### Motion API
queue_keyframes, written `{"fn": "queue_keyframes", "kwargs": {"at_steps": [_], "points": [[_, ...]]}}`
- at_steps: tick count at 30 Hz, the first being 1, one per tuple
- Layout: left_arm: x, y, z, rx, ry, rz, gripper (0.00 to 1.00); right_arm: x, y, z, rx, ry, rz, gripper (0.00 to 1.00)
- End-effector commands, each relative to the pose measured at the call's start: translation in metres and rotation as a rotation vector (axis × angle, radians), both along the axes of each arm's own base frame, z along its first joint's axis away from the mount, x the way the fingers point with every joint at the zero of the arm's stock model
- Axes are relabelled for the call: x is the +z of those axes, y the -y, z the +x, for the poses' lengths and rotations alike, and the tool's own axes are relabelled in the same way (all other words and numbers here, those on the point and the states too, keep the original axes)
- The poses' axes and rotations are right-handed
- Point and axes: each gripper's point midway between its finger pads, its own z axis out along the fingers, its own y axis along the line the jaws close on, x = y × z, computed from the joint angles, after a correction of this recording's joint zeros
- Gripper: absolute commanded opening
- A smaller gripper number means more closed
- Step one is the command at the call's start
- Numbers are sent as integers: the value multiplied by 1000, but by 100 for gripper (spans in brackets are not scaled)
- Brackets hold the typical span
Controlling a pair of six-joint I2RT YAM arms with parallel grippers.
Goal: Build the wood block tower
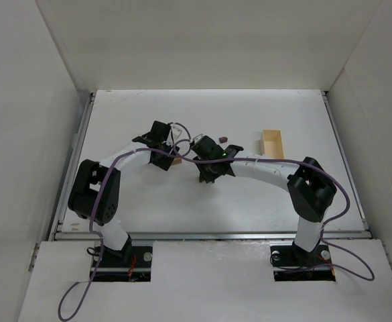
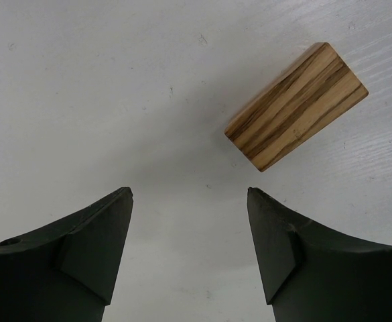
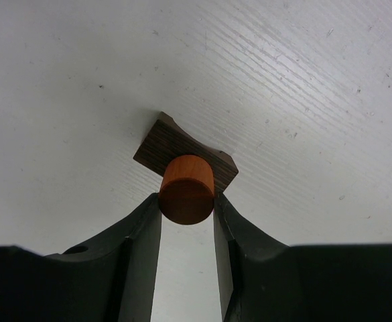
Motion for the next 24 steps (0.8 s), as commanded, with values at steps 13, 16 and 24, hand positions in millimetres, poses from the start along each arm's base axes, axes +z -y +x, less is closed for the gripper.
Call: {"fn": "queue_keyframes", "kwargs": {"at_steps": [13,16,24], "points": [[17,1,8,13,60,-24,66,15,-12,11,10,27,45,0],[17,1,8,13,60,-24,66,11,-9,13,1,21,37,0],[14,0,5,13,51,-20,66,7,-10,12,5,9,35,0]]}}
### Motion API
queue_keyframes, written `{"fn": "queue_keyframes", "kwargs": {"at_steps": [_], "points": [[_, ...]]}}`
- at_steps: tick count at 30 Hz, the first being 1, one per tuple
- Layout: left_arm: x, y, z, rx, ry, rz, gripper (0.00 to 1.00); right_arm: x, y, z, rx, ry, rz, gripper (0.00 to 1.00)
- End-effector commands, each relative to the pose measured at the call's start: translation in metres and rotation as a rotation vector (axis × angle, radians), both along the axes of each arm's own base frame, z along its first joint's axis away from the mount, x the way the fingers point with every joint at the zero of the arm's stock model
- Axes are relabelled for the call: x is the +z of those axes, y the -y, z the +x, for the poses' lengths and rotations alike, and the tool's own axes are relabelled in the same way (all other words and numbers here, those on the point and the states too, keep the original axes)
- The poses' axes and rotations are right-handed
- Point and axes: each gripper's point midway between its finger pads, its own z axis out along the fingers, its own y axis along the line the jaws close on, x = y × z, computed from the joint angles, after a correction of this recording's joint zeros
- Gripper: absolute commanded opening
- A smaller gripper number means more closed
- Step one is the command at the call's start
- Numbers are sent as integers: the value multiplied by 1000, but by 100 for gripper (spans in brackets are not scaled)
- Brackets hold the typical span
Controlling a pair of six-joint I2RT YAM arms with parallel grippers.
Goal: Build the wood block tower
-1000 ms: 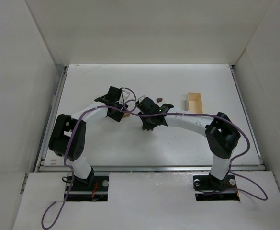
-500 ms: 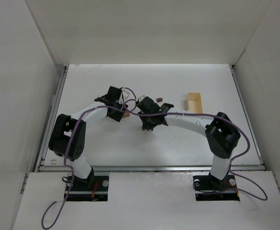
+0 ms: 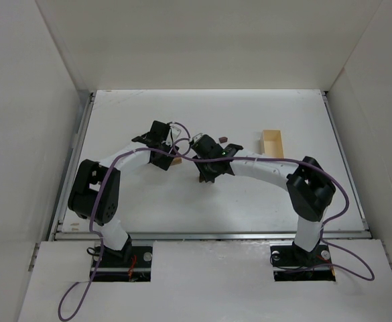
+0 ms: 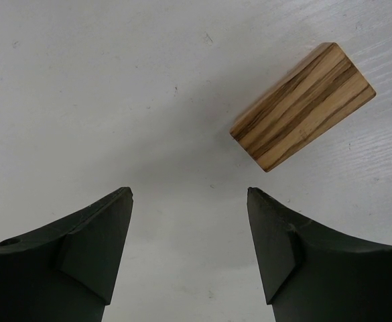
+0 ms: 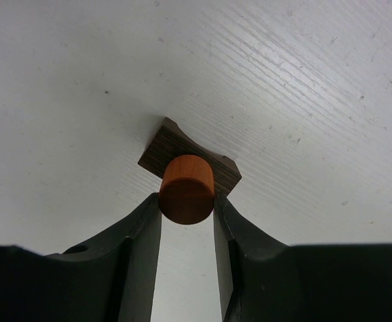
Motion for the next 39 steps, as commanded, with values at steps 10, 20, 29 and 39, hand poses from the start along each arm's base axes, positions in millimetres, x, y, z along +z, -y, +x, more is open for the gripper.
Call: {"fn": "queue_keyframes", "kwargs": {"at_steps": [10,20,29,39], "points": [[13,0,5,11,50,-22,66,3,-9,10,4,14,21,0],[14,0,5,3,50,-17,66,-6,-1,9,-5,-5,-1,7],[10,0,4,3,42,-13,66,-6,-1,9,-5,-5,-1,22],[10,0,4,3,42,-13,66,-3,0,8,-5,-5,-1,53]]}}
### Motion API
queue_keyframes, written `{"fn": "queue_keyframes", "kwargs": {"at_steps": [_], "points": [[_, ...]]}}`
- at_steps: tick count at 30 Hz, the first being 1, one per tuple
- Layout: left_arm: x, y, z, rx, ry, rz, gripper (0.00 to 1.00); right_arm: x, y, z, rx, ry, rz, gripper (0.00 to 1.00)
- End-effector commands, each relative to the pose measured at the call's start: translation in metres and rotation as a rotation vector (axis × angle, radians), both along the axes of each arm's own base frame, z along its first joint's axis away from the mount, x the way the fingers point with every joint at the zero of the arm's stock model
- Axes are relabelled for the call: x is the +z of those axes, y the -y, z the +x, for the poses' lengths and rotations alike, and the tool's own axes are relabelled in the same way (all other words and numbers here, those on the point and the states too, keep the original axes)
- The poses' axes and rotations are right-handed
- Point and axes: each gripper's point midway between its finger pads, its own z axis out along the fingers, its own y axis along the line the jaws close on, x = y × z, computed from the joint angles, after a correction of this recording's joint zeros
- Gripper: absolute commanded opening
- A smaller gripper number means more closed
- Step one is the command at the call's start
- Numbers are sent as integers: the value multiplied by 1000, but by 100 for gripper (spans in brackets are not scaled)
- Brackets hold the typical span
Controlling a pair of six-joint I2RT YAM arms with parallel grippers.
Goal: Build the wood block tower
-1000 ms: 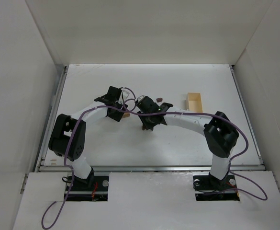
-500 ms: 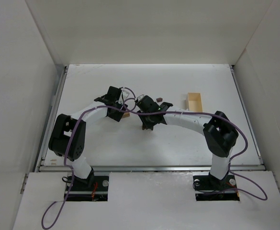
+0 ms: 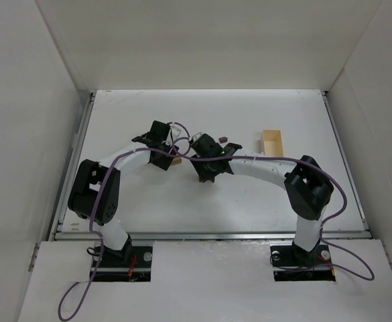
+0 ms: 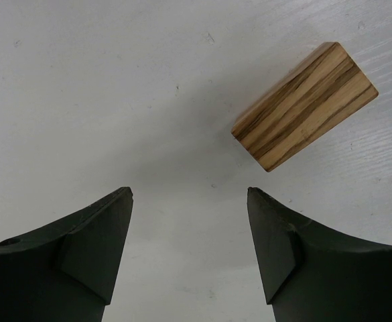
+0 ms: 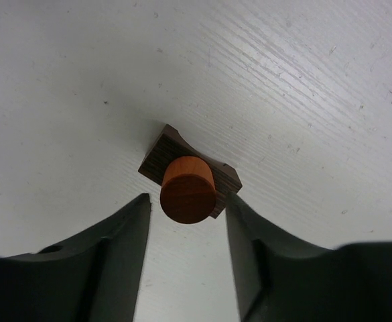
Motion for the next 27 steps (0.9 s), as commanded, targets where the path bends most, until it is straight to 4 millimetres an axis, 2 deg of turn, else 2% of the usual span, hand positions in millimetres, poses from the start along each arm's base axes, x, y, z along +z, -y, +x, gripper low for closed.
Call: {"fn": "queue_keyframes", "kwargs": {"at_steps": [1,8,12,13,15,17,19,20,22,23,25,27], "points": [[10,1,4,2,41,-18,66,0,3,2,-6,-7,-4,58],[10,1,4,2,41,-18,68,10,2,3,-6,6,11,66],[10,8,8,-36,31,-34,69,28,-1,3,1,22,45,67],[5,14,6,-67,10,-59,69,40,-1,3,1,41,67,69],[12,25,11,-108,13,-92,72,57,-2,2,7,64,104,71],[13,35,11,-166,-6,-127,74,84,0,-3,13,100,156,73],[17,41,14,-206,1,-140,75,96,5,-8,29,119,176,74],[17,45,16,-253,-1,-142,76,116,4,-13,62,143,219,74],[21,49,23,-289,20,-138,76,122,10,-23,83,146,236,74],[17,49,25,-301,12,-128,76,138,15,-26,94,179,259,76],[19,52,37,-343,28,-104,76,146,24,-28,91,201,269,76],[7,54,39,-375,-10,-90,69,166,31,-34,99,239,299,77]]}}
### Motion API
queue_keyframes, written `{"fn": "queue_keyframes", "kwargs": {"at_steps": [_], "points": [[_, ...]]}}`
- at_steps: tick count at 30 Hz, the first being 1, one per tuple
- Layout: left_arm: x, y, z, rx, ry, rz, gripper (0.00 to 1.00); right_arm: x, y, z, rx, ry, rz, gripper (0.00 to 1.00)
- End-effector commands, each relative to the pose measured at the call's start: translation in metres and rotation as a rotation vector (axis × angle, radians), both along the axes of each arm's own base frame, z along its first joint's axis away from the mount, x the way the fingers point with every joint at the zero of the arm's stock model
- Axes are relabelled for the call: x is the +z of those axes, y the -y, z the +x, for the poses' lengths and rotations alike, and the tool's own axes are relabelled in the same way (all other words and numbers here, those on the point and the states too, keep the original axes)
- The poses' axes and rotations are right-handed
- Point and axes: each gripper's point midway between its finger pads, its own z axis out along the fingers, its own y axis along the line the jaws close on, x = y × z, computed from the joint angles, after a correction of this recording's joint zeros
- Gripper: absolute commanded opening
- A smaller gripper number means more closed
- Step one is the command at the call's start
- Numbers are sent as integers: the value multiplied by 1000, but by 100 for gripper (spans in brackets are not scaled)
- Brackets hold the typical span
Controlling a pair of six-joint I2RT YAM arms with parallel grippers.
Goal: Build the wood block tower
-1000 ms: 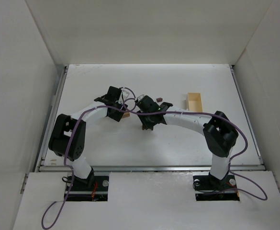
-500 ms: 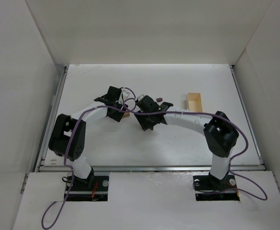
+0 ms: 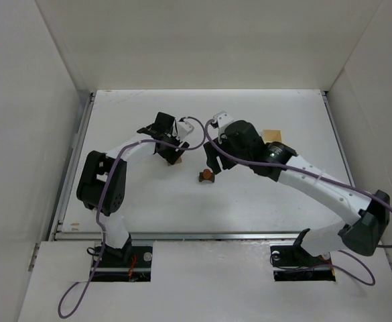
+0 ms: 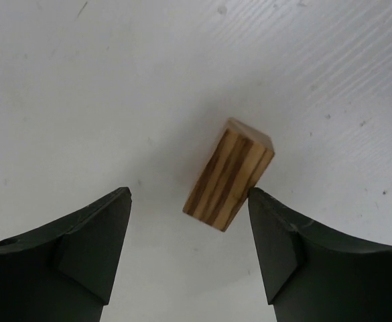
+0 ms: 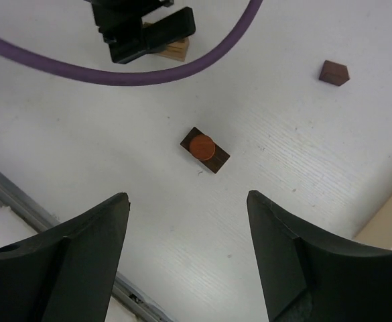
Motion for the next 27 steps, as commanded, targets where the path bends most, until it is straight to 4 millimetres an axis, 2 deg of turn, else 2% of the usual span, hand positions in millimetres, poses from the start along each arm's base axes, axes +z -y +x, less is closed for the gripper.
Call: {"fn": "queue_keyframes", "kwargs": {"at_steps": [1,3,5,7,9,11,14,15,16,17,18,20,22,23,25,26,27], "points": [[0,11,14,-126,5,8,67,12,13,-5,18,31,15,77],[-6,12,13,-153,-23,21,59,25,18,-10,18,51,37,77],[-10,13,6,-186,-63,22,53,27,24,-8,0,56,33,77],[-7,15,3,-224,-63,18,51,35,29,-10,-16,69,47,77],[-11,13,-6,-241,-86,19,51,34,31,-12,-16,69,47,77],[-11,11,-5,-237,-84,27,49,37,35,-10,-33,80,50,77],[-17,12,-4,-229,-98,27,37,33,37,-9,-40,78,39,77],[-13,13,-2,-218,-97,21,31,33,37,-9,-40,78,39,77],[-9,17,1,-224,-89,6,10,33,37,-9,-40,78,39,77],[-9,17,0,-215,-92,1,0,33,37,-9,-40,78,39,77],[-9,18,0,-206,-95,-3,0,33,38,-8,-53,77,41,77],[3,22,7,-211,-65,-20,0,37,42,-10,-60,89,47,77],[18,23,5,-226,-58,-25,0,37,47,-9,-78,99,39,78],[29,32,9,-257,-38,-36,0,33,50,-8,-92,89,38,78],[48,36,5,-284,-34,-41,0,42,56,-7,-110,111,53,79],[65,46,10,-303,-8,-62,0,37,61,-5,-130,109,40,79],[75,48,10,-319,6,-68,0,40,62,-6,-130,115,47,79]]}}
